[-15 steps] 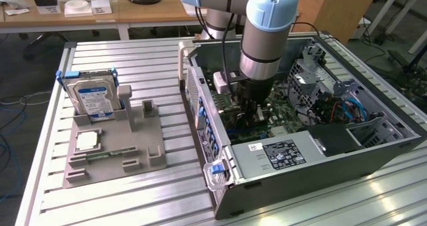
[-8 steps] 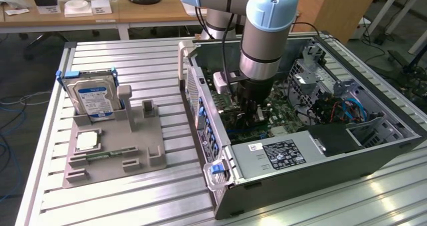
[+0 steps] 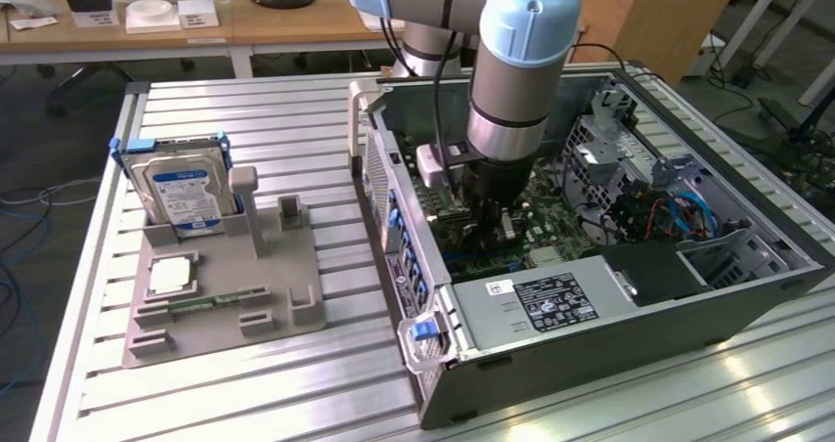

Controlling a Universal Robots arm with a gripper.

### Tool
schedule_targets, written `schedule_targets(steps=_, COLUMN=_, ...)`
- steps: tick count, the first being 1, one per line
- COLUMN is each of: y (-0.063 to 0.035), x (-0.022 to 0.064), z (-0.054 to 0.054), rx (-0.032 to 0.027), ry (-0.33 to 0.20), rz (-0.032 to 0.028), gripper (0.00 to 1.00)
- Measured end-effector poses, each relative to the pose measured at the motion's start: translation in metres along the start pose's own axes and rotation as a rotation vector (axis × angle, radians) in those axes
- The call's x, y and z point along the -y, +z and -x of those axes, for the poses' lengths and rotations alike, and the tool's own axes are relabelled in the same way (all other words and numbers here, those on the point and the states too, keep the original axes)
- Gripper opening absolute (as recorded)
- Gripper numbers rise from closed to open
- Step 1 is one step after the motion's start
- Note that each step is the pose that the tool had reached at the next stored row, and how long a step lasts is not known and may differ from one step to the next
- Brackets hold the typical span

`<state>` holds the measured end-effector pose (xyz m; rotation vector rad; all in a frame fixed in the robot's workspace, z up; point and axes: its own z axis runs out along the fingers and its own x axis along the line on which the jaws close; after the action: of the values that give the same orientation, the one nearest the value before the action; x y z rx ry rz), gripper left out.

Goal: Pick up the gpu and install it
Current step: 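Insert the gpu into the slot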

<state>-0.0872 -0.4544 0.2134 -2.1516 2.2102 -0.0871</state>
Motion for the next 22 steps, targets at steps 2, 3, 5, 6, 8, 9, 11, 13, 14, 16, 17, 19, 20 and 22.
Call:
schedule_targets(steps=2, y=0.0018, x=-0.0001, z=0.000, rx=0.0011, ry=0.000, rz=-0.0006, gripper=0.28)
schedule_targets(steps=3, y=0.0018, x=-0.0001, z=0.000, rx=0.0012, ry=0.000, rz=-0.0007, gripper=0.28)
schedule_targets(steps=5, y=0.0019, x=-0.0001, z=0.000, rx=0.0014, ry=0.000, rz=-0.0008, gripper=0.28)
schedule_targets(steps=6, y=0.0019, x=-0.0001, z=0.000, rx=0.0014, ry=0.000, rz=-0.0008, gripper=0.28)
schedule_targets(steps=8, y=0.0019, x=-0.0001, z=0.000, rx=0.0015, ry=0.000, rz=-0.0009, gripper=0.28)
schedule_targets(steps=9, y=0.0019, x=-0.0001, z=0.000, rx=0.0015, ry=0.000, rz=-0.0009, gripper=0.28)
schedule_targets(steps=11, y=0.0022, x=0.0000, z=0.000, rx=0.0025, ry=0.000, rz=-0.0013, gripper=0.28)
schedule_targets(steps=13, y=0.0031, x=0.0001, z=0.001, rx=0.0046, ry=0.000, rz=-0.0022, gripper=0.29)
schedule_targets(steps=14, y=0.0018, x=0.0000, z=0.000, rx=0.0018, ry=0.000, rz=-0.0010, gripper=0.35)
schedule_targets(steps=16, y=-0.0008, x=0.0002, z=0.000, rx=0.0019, ry=0.000, rz=-0.0011, gripper=0.35)
schedule_targets(steps=17, y=-0.0035, x=0.0004, z=0.000, rx=0.0017, ry=0.000, rz=-0.0011, gripper=0.35)
schedule_targets(steps=19, y=-0.0110, x=0.0010, z=0.000, rx=0.0017, ry=0.000, rz=-0.0018, gripper=0.35)
schedule_targets(steps=20, y=-0.0152, x=0.0013, z=0.000, rx=0.0017, ry=0.000, rz=-0.0022, gripper=0.35)
schedule_targets(steps=22, y=-0.0242, x=0.0020, z=0.000, rx=0.0016, ry=0.000, rz=-0.0027, gripper=0.35)
